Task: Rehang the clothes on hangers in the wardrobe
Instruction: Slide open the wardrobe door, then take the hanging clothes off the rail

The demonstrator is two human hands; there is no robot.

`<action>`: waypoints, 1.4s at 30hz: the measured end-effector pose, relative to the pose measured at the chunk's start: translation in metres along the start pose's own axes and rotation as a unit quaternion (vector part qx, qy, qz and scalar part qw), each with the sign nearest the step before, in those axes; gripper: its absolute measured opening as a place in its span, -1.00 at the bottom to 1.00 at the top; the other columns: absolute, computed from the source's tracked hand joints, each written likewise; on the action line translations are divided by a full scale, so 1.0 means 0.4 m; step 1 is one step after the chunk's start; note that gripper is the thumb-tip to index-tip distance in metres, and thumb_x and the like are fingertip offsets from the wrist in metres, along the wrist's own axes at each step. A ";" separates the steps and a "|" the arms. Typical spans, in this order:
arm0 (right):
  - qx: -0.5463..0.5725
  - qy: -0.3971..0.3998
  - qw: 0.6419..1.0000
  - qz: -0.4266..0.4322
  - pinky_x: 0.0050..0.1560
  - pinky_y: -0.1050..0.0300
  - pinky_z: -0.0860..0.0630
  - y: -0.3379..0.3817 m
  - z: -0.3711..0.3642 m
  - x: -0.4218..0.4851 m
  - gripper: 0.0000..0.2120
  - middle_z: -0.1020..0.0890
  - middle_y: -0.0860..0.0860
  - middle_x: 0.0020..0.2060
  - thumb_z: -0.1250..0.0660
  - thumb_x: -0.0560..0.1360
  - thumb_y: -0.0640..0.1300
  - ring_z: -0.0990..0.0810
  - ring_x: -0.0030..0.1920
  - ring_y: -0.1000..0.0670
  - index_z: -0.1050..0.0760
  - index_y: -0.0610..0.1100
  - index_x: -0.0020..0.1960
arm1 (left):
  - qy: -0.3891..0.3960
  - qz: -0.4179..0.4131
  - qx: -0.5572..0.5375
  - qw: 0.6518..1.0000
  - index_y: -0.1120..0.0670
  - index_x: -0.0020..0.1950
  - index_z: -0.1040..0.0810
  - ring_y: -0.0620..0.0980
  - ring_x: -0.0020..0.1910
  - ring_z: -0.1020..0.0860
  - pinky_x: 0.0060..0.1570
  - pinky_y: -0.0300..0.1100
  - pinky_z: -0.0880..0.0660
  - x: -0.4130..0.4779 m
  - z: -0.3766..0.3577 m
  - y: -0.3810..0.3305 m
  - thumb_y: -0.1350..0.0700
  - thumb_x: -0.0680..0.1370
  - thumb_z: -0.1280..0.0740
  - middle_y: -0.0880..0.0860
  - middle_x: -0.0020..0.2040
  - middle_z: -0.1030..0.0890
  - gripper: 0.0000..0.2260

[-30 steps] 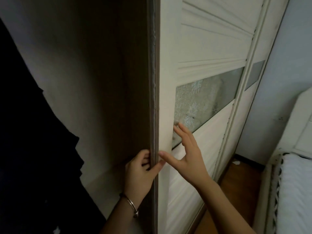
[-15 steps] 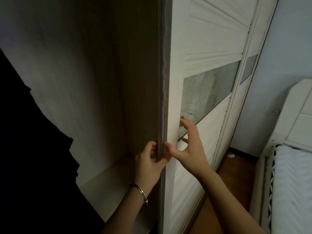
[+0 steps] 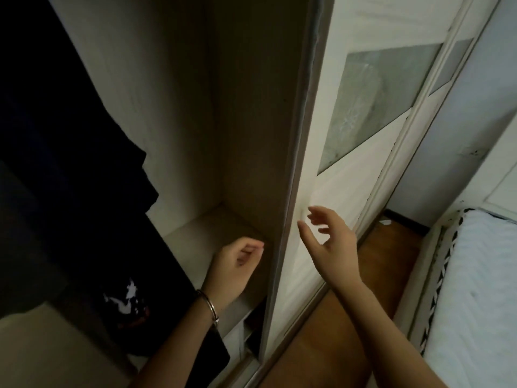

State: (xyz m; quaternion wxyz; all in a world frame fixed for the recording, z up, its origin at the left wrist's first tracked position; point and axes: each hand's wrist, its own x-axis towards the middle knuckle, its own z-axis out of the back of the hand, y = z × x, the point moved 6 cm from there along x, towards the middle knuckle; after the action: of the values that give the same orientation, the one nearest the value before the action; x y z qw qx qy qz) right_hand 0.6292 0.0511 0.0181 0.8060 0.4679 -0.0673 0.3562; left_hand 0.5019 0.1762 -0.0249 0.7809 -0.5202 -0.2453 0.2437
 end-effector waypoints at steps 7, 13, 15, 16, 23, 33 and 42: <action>0.015 0.238 0.971 0.034 -0.11 0.19 -0.55 -0.027 -0.192 -0.139 -0.60 -0.64 0.08 -0.07 -0.24 0.40 0.16 -0.61 -0.08 0.11 -0.52 -0.02 0.13 | -0.084 0.158 -0.015 0.984 -0.10 -0.14 -0.52 -0.17 -0.08 -0.58 -0.01 -0.32 -0.46 -0.172 0.084 0.192 0.26 0.51 -0.28 -0.07 -0.11 -0.62 -0.77; 0.137 0.301 0.933 0.140 0.07 0.28 -0.52 0.170 -0.251 -0.067 -0.60 -0.58 0.20 -0.04 -0.21 0.36 0.19 -0.58 0.01 0.18 -0.40 0.16 0.17 | -0.209 0.271 0.034 0.939 -0.13 -0.02 -0.64 -0.18 0.04 -0.61 0.17 -0.19 -0.50 -0.368 0.325 0.262 0.16 0.45 -0.38 -0.08 -0.04 -0.70 -0.79; 0.176 0.290 0.921 0.190 0.06 0.26 -0.52 0.270 -0.253 -0.032 -0.63 -0.57 0.22 -0.05 -0.21 0.36 0.18 -0.59 0.02 0.16 -0.39 0.16 0.15 | -0.278 0.308 0.052 0.908 0.15 0.10 -0.59 -0.05 0.10 -0.59 0.20 -0.17 -0.42 -0.452 0.420 0.217 0.24 0.47 -0.35 0.19 0.04 -0.65 -0.79; 0.201 0.282 0.913 0.215 0.06 0.21 -0.53 0.324 -0.247 -0.016 -0.62 -0.58 0.21 -0.04 -0.20 0.37 0.18 -0.59 0.02 0.14 -0.40 0.14 0.16 | -0.305 0.295 0.077 0.902 0.17 0.07 -0.58 -0.20 0.01 -0.60 0.11 -0.35 -0.41 -0.487 0.462 0.169 0.28 0.48 -0.32 0.18 -0.02 -0.65 -0.81; 0.377 0.166 0.858 0.308 0.12 0.06 -0.54 0.674 -0.111 0.117 -0.76 -0.52 0.33 -0.08 -0.20 0.38 0.13 -0.56 0.03 0.17 -0.38 0.27 0.05 | -0.494 0.063 0.157 0.853 0.00 -0.08 -0.56 -0.51 -0.23 -0.53 -0.18 -0.69 -0.37 -0.513 0.676 -0.275 0.27 0.50 -0.28 -0.13 -0.10 -0.61 -0.82; 0.340 0.044 0.840 0.420 0.14 0.35 -0.25 1.108 0.079 0.218 -0.69 -0.50 0.07 0.08 -0.29 0.49 -0.14 -0.41 0.22 0.03 -0.48 -0.08 0.23 | -0.475 -0.177 0.070 0.859 -0.02 0.19 -0.45 -0.08 0.16 -0.49 0.20 -0.20 -0.42 -0.229 0.837 -0.785 0.07 0.55 -0.22 -0.06 0.10 -0.51 -0.78; 0.051 0.089 0.915 0.390 0.27 -0.05 -0.21 1.266 0.063 0.296 -0.69 -0.58 -0.04 0.16 -0.19 0.50 -0.02 -0.33 0.30 -0.12 -0.47 -0.04 0.21 | -0.413 -0.066 0.053 0.907 0.10 -0.28 -0.47 -0.06 -0.46 -0.43 -0.32 -0.24 -0.45 -0.063 0.922 -0.866 0.13 0.45 -0.29 0.04 -0.40 -0.46 -0.89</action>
State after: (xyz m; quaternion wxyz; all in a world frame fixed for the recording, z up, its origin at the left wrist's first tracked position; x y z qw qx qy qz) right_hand 0.3994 0.2475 0.4418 0.5808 0.4112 -0.1542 0.6854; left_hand 0.2913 0.2978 0.4197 0.6501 -0.3135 -0.5665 0.3977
